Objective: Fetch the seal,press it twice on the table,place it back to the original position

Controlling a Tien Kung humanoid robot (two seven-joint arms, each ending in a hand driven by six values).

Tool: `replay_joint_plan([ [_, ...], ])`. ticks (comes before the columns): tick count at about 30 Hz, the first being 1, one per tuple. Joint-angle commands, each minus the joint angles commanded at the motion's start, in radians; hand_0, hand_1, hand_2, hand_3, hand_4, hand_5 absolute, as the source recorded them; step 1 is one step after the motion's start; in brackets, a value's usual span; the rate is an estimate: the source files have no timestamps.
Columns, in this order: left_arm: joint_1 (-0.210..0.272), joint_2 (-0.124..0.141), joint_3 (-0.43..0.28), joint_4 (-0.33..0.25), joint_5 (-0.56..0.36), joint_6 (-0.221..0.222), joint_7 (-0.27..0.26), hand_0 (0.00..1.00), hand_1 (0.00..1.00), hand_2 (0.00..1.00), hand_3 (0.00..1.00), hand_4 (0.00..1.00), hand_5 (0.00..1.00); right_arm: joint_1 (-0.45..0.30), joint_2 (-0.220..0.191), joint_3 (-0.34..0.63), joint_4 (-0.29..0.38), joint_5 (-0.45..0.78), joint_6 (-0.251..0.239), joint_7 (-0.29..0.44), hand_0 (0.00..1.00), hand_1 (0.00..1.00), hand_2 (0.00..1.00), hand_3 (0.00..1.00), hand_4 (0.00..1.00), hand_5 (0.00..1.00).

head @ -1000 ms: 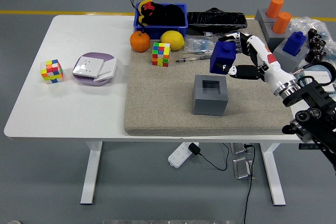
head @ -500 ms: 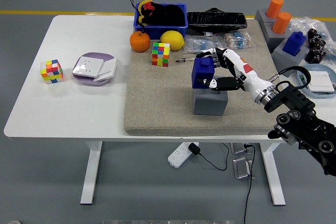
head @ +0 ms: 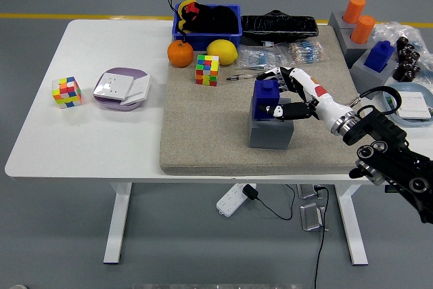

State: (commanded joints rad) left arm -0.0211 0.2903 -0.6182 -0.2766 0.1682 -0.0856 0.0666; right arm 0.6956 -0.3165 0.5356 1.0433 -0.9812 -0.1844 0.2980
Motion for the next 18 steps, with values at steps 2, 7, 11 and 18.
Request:
replay_joint_plan([
  [2, 0.0, 0.0, -0.001, 0.0, 0.0, 0.0, 0.0, 0.862, 0.832, 0.824, 0.84, 0.835, 0.502, 0.002, -0.002, 0.001, -0.004, -0.002, 0.001, -0.001, 0.562, 0.436, 0.444, 0.4, 0.699, 0.002],
  [7, -0.001, 0.001, 0.0, -0.001, 0.001, 0.001, 0.0, 0.862, 0.832, 0.824, 0.84, 0.835, 0.5, 0.002, -0.008, 0.003, -0.011, -0.006, 0.003, -0.001, 0.561, 0.436, 0.444, 0.401, 0.703, 0.002],
  [11, 0.0, 0.003, 0.002, -0.001, 0.0, 0.001, 0.001, 0.862, 0.832, 0.824, 0.84, 0.835, 0.5, 0.002, -0.011, 0.003, -0.015, -0.009, 0.007, -0.004, 0.561, 0.436, 0.444, 0.401, 0.703, 0.002],
  [18, 0.003, 0.005, 0.004, -0.001, -0.001, 0.001, 0.001, 0.862, 0.832, 0.823, 0.84, 0.836, 0.501, -0.004, -0.015, -0.002, -0.015, -0.009, 0.008, -0.004, 0.562, 0.436, 0.445, 0.402, 0.704, 0.002],
])
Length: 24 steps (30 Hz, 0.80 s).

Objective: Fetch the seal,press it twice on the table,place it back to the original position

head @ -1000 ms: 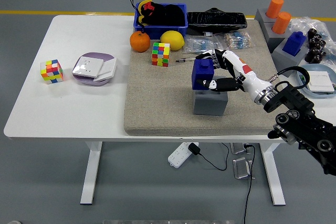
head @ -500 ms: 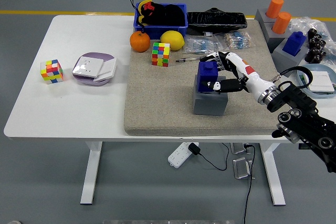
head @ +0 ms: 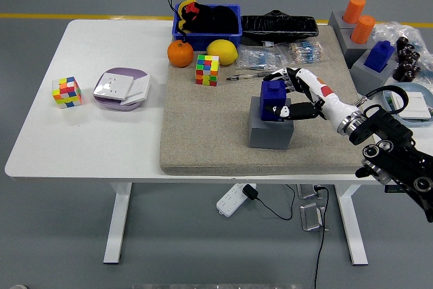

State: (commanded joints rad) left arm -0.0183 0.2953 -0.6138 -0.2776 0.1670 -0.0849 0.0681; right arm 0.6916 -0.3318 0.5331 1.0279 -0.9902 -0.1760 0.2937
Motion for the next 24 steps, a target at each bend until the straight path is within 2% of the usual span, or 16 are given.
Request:
replay_joint_plan([
  [24, 0.001, 0.004, 0.009, 0.0, -0.002, 0.001, 0.002, 0.862, 0.832, 0.823, 0.84, 0.837, 0.503, 0.003, 0.009, -0.018, -0.026, 0.005, 0.0, 0.009, 0.562, 0.438, 0.445, 0.407, 0.712, 0.002],
])
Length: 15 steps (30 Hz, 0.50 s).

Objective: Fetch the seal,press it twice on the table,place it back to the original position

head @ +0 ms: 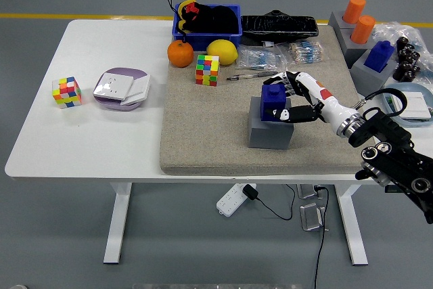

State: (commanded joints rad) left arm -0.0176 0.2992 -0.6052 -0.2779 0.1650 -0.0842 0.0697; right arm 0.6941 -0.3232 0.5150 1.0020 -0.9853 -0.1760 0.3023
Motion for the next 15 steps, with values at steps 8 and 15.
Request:
replay_joint_plan([
  [8, 0.0, -0.002, -0.003, 0.0, 0.001, 0.0, -0.001, 0.862, 0.832, 0.823, 0.839, 0.836, 0.499, 0.0, 0.001, -0.002, 0.0, 0.003, 0.006, 0.002, 0.569, 0.452, 0.461, 0.431, 0.721, 0.002],
  [15, -0.002, -0.004, -0.004, 0.0, 0.002, 0.0, -0.002, 0.862, 0.832, 0.824, 0.84, 0.837, 0.5, 0.001, 0.001, 0.0, -0.002, 0.007, 0.012, 0.002, 0.614, 0.546, 0.547, 0.538, 0.844, 0.002],
])
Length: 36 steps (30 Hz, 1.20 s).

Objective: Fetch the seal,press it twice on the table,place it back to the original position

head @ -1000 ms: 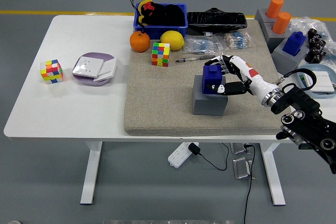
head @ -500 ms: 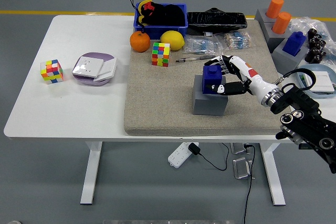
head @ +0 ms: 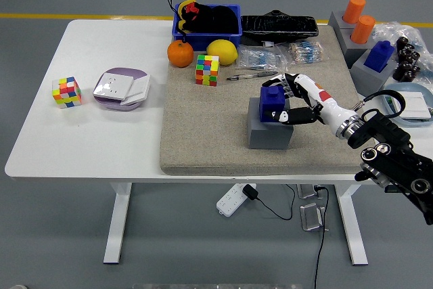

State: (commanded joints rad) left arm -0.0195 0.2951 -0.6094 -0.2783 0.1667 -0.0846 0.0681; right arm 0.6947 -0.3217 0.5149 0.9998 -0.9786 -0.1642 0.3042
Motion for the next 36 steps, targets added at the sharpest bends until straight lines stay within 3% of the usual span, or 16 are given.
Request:
replay_joint_plan([
  [3, -0.001, -0.001, 0.0, 0.001, 0.0, 0.0, 0.0, 0.862, 0.832, 0.824, 0.84, 0.837, 0.5, 0.0, 0.0, 0.001, -0.001, -0.002, 0.003, 0.0, 0.614, 0.546, 0.547, 0.538, 0.844, 0.002],
  [4, -0.001, -0.001, 0.0, 0.001, 0.0, 0.0, 0.0, 0.862, 0.832, 0.823, 0.839, 0.837, 0.501, 0.0, 0.0, 0.001, -0.001, -0.002, 0.004, -0.001, 0.68, 0.631, 0.618, 0.603, 0.917, 0.002],
  [9, -0.002, -0.001, -0.001, 0.001, -0.001, 0.0, 0.0, 0.862, 0.832, 0.823, 0.839, 0.837, 0.501, 0.001, 0.001, 0.003, -0.002, -0.011, 0.011, -0.006, 0.68, 0.631, 0.618, 0.603, 0.917, 0.002],
  [10, -0.002, -0.002, -0.001, 0.002, -0.001, -0.001, 0.0, 0.862, 0.832, 0.823, 0.839, 0.837, 0.5, 0.001, 0.001, 0.003, -0.002, -0.013, 0.013, -0.006, 0.751, 0.758, 0.734, 0.741, 0.998, 0.002],
  [15, -0.003, -0.003, -0.002, 0.001, 0.001, -0.001, -0.001, 0.862, 0.832, 0.823, 0.839, 0.837, 0.5, 0.002, 0.002, 0.004, -0.003, -0.024, 0.019, -0.007, 0.751, 0.758, 0.734, 0.741, 0.998, 0.002],
  [16, -0.003, -0.003, -0.003, 0.001, 0.001, -0.001, -0.001, 0.862, 0.832, 0.823, 0.839, 0.837, 0.499, 0.002, 0.002, 0.004, -0.002, -0.028, 0.02, -0.009, 0.819, 0.84, 0.81, 0.825, 0.998, 0.064],
  [21, -0.002, -0.004, -0.003, 0.002, 0.0, -0.001, -0.001, 0.862, 0.832, 0.823, 0.839, 0.837, 0.499, 0.002, 0.002, 0.006, 0.0, -0.041, 0.025, -0.02, 0.819, 0.84, 0.81, 0.825, 0.998, 0.064],
  [22, -0.002, -0.004, -0.003, 0.002, -0.001, -0.001, -0.001, 0.862, 0.832, 0.823, 0.839, 0.837, 0.5, 0.002, 0.002, 0.006, 0.001, -0.045, 0.026, -0.023, 0.856, 0.88, 0.867, 0.875, 0.998, 0.136],
  [27, -0.003, -0.005, -0.006, 0.001, 0.001, -0.001, -0.001, 0.862, 0.832, 0.823, 0.839, 0.837, 0.5, -0.002, 0.001, 0.025, 0.012, -0.069, 0.037, -0.042, 0.856, 0.88, 0.867, 0.875, 0.998, 0.136],
  [28, -0.004, -0.005, -0.006, 0.001, 0.0, -0.001, -0.002, 0.862, 0.832, 0.823, 0.839, 0.837, 0.499, -0.003, -0.001, 0.032, 0.015, -0.074, 0.041, -0.045, 0.928, 0.929, 0.927, 0.945, 0.998, 0.337],
  [33, -0.004, -0.004, -0.009, 0.002, 0.001, -0.001, -0.002, 0.862, 0.832, 0.823, 0.839, 0.837, 0.499, -0.009, -0.018, 0.083, 0.027, -0.104, 0.068, -0.064, 0.928, 0.929, 0.927, 0.945, 0.998, 0.337],
  [34, -0.004, -0.004, -0.009, 0.002, 0.0, -0.001, -0.002, 0.862, 0.832, 0.823, 0.838, 0.837, 0.5, -0.011, -0.024, 0.095, 0.03, -0.113, 0.082, -0.072, 0.973, 0.967, 0.958, 0.981, 0.998, 0.429],
  [36, -0.004, -0.004, -0.008, 0.003, -0.001, -0.002, -0.001, 0.862, 0.832, 0.823, 0.838, 0.837, 0.5, -0.018, -0.038, 0.127, 0.04, -0.137, 0.12, -0.092, 0.973, 0.967, 0.958, 0.981, 0.998, 0.429],
])
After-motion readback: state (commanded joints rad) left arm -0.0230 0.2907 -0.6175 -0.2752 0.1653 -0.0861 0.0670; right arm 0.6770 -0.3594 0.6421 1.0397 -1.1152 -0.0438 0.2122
